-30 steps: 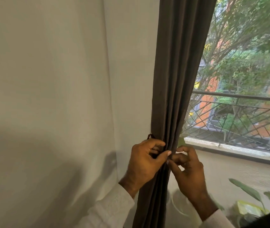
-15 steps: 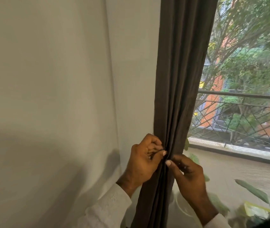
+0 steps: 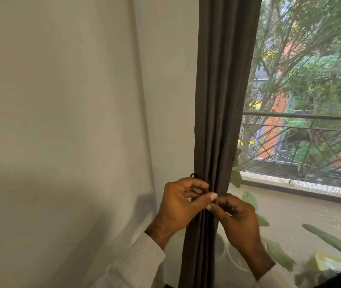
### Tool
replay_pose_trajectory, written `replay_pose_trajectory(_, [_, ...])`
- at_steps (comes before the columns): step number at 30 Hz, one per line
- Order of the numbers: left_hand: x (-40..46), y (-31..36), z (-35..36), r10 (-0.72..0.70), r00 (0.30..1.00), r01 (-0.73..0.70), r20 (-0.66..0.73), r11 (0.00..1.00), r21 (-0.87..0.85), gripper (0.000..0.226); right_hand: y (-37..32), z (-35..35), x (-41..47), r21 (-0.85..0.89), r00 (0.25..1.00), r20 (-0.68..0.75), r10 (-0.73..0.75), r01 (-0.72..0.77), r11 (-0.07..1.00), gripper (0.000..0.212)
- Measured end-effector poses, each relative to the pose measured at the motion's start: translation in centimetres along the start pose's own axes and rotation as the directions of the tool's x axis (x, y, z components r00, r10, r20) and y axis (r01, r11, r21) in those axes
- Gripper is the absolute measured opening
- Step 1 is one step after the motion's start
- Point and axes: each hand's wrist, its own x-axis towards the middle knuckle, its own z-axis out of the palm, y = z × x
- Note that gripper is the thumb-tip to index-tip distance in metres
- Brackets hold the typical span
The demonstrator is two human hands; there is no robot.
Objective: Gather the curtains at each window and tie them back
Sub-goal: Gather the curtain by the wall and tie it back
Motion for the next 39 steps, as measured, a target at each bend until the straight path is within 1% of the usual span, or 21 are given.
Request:
replay_pose_trajectory(2, [0.0,0.3,0.0,-0.009,1.000,0.009,-0.023,1.000,0.012,0.027,0.1,-0.4,0.0,0.048,0.999,0.034,-0.002,0.000,0.999,0.016])
replay_pose_trajectory(4, [0.0,0.0,0.0,0.003,0.999,-0.001,-0.048,0.999,0.040,0.028,0.4,-0.8,0.0,0.050,0.997,0.075,-0.010,0.006,0.999,0.023])
replay_pose_trajectory(7, [-0.1,-0.2,0.0,0.015,0.998,-0.011,-0.066,0.998,0.062,0.026,1.3,-1.1,-0.2,0.099,0.996,0.081,0.025,-0.033,0.995,0.017])
replay_pose_trajectory(8, [-0.1,-0.1,0.1,0.017,0.998,-0.012,-0.066,0.998,0.067,0.025,1.4,-1.1,-0.2,0.123,0.997,0.054,0.060,-0.066,0.990,0.014])
replay_pose_trajectory(10, [-0.3,0.0,0.0,0.034,0.997,-0.028,-0.074,0.996,0.084,0.024,1.4,-1.0,-0.5,0.120,0.991,-0.059,0.123,-0.115,0.986,0.016])
replay_pose_trajectory(12, [-0.4,-0.1,0.0,0.073,0.995,-0.064,-0.075,0.992,0.112,0.026,0.9,-0.9,-1.0,0.023,0.977,-0.193,0.092,-0.089,0.996,0.021])
replay_pose_trajectory(13, [-0.5,0.0,0.0,0.087,0.994,-0.078,-0.066,0.990,0.120,0.027,0.7,-0.8,-1.2,-0.051,0.976,-0.215,0.027,-0.039,0.998,0.023])
replay_pose_trajectory(15, [-0.4,0.0,0.1,0.093,0.995,-0.089,-0.035,0.990,0.110,0.029,0.3,-0.4,-1.7,-0.191,0.982,-0.153,-0.114,0.084,0.978,0.023])
replay_pose_trajectory(17, [-0.1,0.1,0.4,0.070,0.997,-0.069,-0.011,0.995,0.077,0.034,0.0,0.1,-1.7,-0.248,0.984,-0.076,-0.161,0.138,0.959,0.025])
replay_pose_trajectory(18, [0.0,-0.1,0.4,0.053,0.999,-0.053,-0.006,0.997,0.055,0.037,0.0,0.3,-1.6,-0.255,0.984,-0.060,-0.167,0.146,0.956,0.026])
replay_pose_trajectory(20, [0.2,-0.3,0.3,0.037,0.999,-0.037,0.000,0.999,0.010,0.040,0.0,0.3,-1.3,-0.208,0.988,-0.070,-0.136,0.119,0.971,0.027])
replay_pose_trajectory(22, [0.2,-0.4,0.2,0.053,0.999,-0.053,-0.012,0.999,0.003,0.035,0.4,-0.1,-1.1,-0.121,0.993,-0.083,-0.079,0.068,0.990,0.026])
replay_pose_trajectory(24, [0.0,-0.6,0.3,0.094,0.995,-0.092,-0.036,0.995,0.048,0.026,0.7,-0.2,-1.0,-0.091,0.995,-0.072,-0.071,0.064,0.994,0.025])
replay_pose_trajectory(27, [0.0,-1.4,0.7,0.148,0.987,-0.139,-0.064,0.981,0.134,0.019,0.8,0.3,-1.1,-0.126,0.992,-0.041,-0.115,0.109,0.986,0.026])
replay_pose_trajectory(29, [0.0,-1.4,0.9,0.149,0.986,-0.138,-0.080,0.982,0.130,0.022,0.8,0.5,-1.0,-0.139,0.991,-0.036,-0.126,0.120,0.983,0.028])
replay_pose_trajectory(30, [0.0,-1.5,1.0,0.141,0.987,-0.133,-0.076,0.985,0.112,0.018,0.9,0.6,-1.0,-0.149,0.991,-0.034,-0.132,0.125,0.981,0.029])
replay_pose_trajectory(32, [0.0,-1.5,1.0,0.117,0.991,-0.111,-0.072,0.991,0.081,0.019,1.1,0.5,-0.8,-0.171,0.988,-0.027,-0.150,0.144,0.975,0.030])
replay_pose_trajectory(34, [0.2,-1.8,0.9,0.147,0.986,-0.135,-0.082,0.981,0.136,0.021,1.2,0.6,-0.6,-0.177,0.987,-0.025,-0.159,0.152,0.972,0.030])
replay_pose_trajectory(36, [0.2,-2.0,0.9,0.159,0.982,-0.140,-0.098,0.974,0.178,0.020,1.5,0.5,-0.5,-0.165,0.989,-0.076,-0.131,0.117,0.979,0.027])
replay_pose_trajectory(37, [0.1,-1.8,0.9,0.147,0.982,-0.125,-0.115,0.975,0.182,0.023,1.6,0.5,-0.6,-0.161,0.986,-0.117,-0.118,0.098,0.982,0.026])
replay_pose_trajectory(39, [0.0,-1.8,0.9,0.161,0.981,-0.135,-0.112,0.969,0.206,0.026,1.9,0.4,-1.1,-0.193,0.979,-0.152,-0.135,0.104,0.976,0.023])
